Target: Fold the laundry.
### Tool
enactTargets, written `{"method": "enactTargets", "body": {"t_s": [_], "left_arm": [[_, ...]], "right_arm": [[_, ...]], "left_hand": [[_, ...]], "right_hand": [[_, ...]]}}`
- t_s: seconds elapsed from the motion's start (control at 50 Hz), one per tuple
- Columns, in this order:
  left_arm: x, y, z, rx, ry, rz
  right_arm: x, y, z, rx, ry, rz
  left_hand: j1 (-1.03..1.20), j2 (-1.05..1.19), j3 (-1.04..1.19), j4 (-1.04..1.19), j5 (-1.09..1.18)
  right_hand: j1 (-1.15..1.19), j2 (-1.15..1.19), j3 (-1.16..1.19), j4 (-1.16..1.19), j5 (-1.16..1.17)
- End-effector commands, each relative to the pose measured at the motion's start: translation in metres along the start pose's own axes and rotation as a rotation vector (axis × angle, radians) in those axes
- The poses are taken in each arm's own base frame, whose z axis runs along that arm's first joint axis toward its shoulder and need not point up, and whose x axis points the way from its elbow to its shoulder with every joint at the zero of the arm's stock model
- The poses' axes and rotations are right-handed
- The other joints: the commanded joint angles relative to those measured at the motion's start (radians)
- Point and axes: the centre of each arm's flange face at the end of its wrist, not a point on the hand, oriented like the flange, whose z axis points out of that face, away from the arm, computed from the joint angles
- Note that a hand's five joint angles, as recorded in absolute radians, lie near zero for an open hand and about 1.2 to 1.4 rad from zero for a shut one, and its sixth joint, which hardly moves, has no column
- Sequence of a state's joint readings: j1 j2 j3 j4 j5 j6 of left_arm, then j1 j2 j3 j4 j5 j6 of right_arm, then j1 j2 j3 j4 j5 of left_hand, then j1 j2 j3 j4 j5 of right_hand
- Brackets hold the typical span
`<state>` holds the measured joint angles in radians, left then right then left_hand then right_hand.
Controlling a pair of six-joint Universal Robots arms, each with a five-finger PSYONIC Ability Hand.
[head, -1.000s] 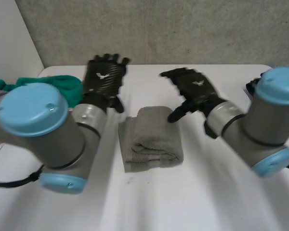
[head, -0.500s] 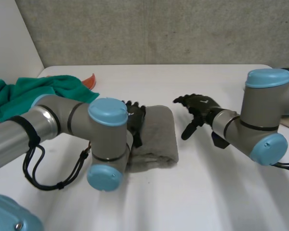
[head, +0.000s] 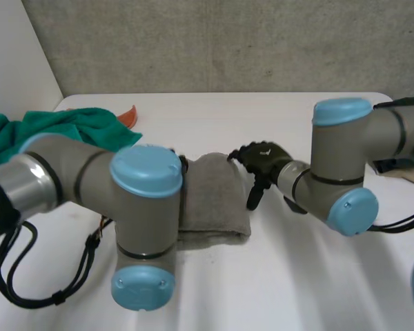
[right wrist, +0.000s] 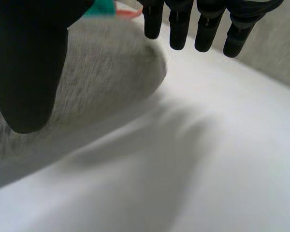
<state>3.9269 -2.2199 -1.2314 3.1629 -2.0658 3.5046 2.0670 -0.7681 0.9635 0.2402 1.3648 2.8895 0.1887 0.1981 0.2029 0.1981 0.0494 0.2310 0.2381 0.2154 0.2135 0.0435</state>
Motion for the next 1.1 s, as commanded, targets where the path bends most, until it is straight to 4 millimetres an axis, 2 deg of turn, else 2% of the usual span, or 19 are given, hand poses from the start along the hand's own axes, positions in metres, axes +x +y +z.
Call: {"method": "enactTargets", "body": {"t_s": [0.02, 0.12, 0.16, 0.18, 0.2, 0.3, 0.36, 0.42, 0.5, 0.56, 0.6, 0.7, 0.72, 0.78, 0.8, 0.88, 0.94, 1.04, 1.1], "left_arm": [[-0.013, -0.032, 0.000, 0.147, 0.037, -0.065], [-0.008, -0.027, 0.008, 0.173, 0.183, -0.054], [-0.005, -0.020, 0.014, 0.166, 0.224, -0.045], [-0.004, -0.016, 0.016, 0.157, 0.233, -0.040], [0.001, -0.004, 0.022, 0.124, 0.244, -0.033], [0.007, 0.021, 0.032, 0.042, 0.228, -0.018], [0.004, 0.031, 0.032, -0.014, 0.200, -0.001], [0.002, 0.035, 0.029, -0.048, 0.194, 0.007], [0.000, 0.031, 0.024, -0.044, 0.196, 0.000], [-0.012, 0.007, 0.015, 0.020, 0.180, -0.025], [-0.021, -0.012, 0.006, 0.077, 0.171, -0.046], [-0.037, -0.045, -0.014, 0.179, 0.169, -0.072], [-0.040, -0.049, -0.017, 0.192, 0.170, -0.076], [-0.045, -0.058, -0.025, 0.234, 0.203, -0.086], [-0.045, -0.060, -0.026, 0.243, 0.220, -0.090], [-0.042, -0.061, -0.031, 0.273, 0.323, -0.115], [-0.047, -0.058, -0.029, 0.278, 0.394, -0.158], [-0.045, -0.053, -0.028, 0.270, 0.473, -0.213], [-0.045, -0.053, -0.028, 0.271, 0.477, -0.231]], "right_arm": [[0.004, -0.027, -0.026, 0.068, 0.052, -0.003], [-0.009, -0.021, -0.027, 0.053, 0.015, 0.071], [-0.011, -0.016, -0.025, 0.043, 0.006, 0.088], [-0.012, -0.007, -0.019, 0.018, 0.001, 0.104], [-0.013, -0.001, -0.016, 0.004, -0.002, 0.108], [-0.017, 0.025, -0.003, -0.065, -0.002, 0.106], [-0.016, 0.031, 0.001, -0.078, 0.001, 0.097], [-0.013, 0.029, 0.001, -0.078, 0.026, 0.052], [-0.009, 0.016, -0.007, -0.055, 0.070, -0.042], [-0.004, -0.007, -0.020, 0.012, 0.110, -0.081], [-0.004, -0.014, -0.024, 0.049, 0.122, -0.087], [-0.029, -0.016, -0.042, 0.140, 0.098, -0.132], [-0.041, -0.012, -0.049, 0.162, 0.079, -0.142], [-0.059, -0.001, -0.059, 0.182, 0.043, -0.156], [-0.069, 0.010, -0.064, 0.189, 0.024, -0.162], [-0.087, 0.036, -0.068, 0.224, -0.011, -0.176], [-0.094, 0.046, -0.068, 0.250, -0.020, -0.195], [-0.098, 0.064, -0.054, 0.266, -0.011, -0.277], [-0.098, 0.066, -0.046, 0.273, -0.001, -0.315]], "left_hand": [[0.031, 0.021, 0.016, 0.021, -0.005], [0.037, 0.027, 0.022, 0.027, 0.001], [0.037, 0.027, 0.022, 0.027, 0.001], [0.037, 0.027, 0.022, 0.027, 0.001], [0.042, 0.033, 0.028, 0.033, 0.007], [0.072, 0.062, 0.058, 0.062, 0.037], [0.072, 0.062, 0.058, 0.062, 0.037], [0.072, 0.062, 0.058, 0.062, 0.037], [0.072, 0.062, 0.058, 0.062, 0.037], [0.069, 0.059, 0.055, 0.059, 0.034], [0.060, 0.051, 0.046, 0.051, 0.025], [0.037, 0.027, 0.022, 0.027, 0.001], [0.037, 0.027, 0.022, 0.027, 0.001], [0.034, 0.024, 0.019, 0.024, -0.002], [0.037, 0.027, 0.022, 0.027, 0.001], [0.037, 0.027, 0.022, 0.027, 0.001], [0.039, 0.030, 0.025, 0.030, 0.004], [0.048, 0.039, 0.034, 0.039, 0.013], [0.051, 0.042, 0.037, 0.042, 0.016]], "right_hand": [[-0.056, -0.064, -0.041, -0.039, -0.044], [-0.056, -0.064, -0.041, -0.039, -0.044], [-0.056, -0.064, -0.041, -0.039, -0.044], [-0.056, -0.064, -0.041, -0.039, -0.044], [-0.056, -0.064, -0.041, -0.039, -0.044], [-0.056, -0.064, -0.041, -0.039, -0.044], [-0.056, -0.064, -0.041, -0.039, -0.044], [-0.056, -0.064, -0.041, -0.039, -0.044], [-0.056, -0.064, -0.041, -0.039, -0.044], [-0.056, -0.064, -0.041, -0.039, -0.044], [-0.056, -0.064, -0.041, -0.039, -0.044], [-0.056, -0.064, -0.041, -0.039, -0.044], [-0.056, -0.064, -0.041, -0.039, -0.044], [-0.056, -0.064, -0.041, -0.039, -0.044], [-0.056, -0.064, -0.041, -0.039, -0.044], [-0.056, -0.064, -0.041, -0.039, -0.044], [-0.056, -0.064, -0.041, -0.039, -0.044], [-0.056, -0.064, -0.041, -0.039, -0.044], [-0.056, -0.064, -0.041, -0.039, -0.044]]}}
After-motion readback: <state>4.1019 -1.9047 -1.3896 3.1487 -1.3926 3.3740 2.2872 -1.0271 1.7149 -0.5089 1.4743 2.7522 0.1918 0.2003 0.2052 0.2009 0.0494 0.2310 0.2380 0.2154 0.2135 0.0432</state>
